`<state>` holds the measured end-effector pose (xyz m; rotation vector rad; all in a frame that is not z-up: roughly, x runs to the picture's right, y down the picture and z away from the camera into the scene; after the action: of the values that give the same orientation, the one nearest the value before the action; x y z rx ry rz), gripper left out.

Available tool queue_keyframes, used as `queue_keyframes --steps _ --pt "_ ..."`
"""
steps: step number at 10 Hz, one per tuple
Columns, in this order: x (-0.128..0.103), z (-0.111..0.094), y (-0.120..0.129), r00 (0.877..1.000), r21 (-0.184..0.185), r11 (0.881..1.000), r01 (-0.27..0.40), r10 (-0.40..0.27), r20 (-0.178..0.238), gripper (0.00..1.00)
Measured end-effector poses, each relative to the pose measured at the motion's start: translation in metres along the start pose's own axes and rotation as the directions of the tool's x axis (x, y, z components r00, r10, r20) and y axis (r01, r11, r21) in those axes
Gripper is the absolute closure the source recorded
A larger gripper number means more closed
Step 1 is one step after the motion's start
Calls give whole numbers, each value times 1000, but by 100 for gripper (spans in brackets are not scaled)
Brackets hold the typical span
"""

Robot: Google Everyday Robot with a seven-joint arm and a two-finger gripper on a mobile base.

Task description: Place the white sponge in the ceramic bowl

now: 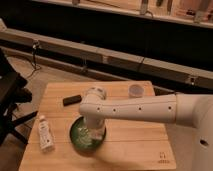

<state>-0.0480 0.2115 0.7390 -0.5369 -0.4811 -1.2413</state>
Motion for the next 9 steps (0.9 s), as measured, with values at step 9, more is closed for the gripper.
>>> queue_keyframes --steps 9 --pt "-1 -1 0 1000 -2 1000 0 0 12 20"
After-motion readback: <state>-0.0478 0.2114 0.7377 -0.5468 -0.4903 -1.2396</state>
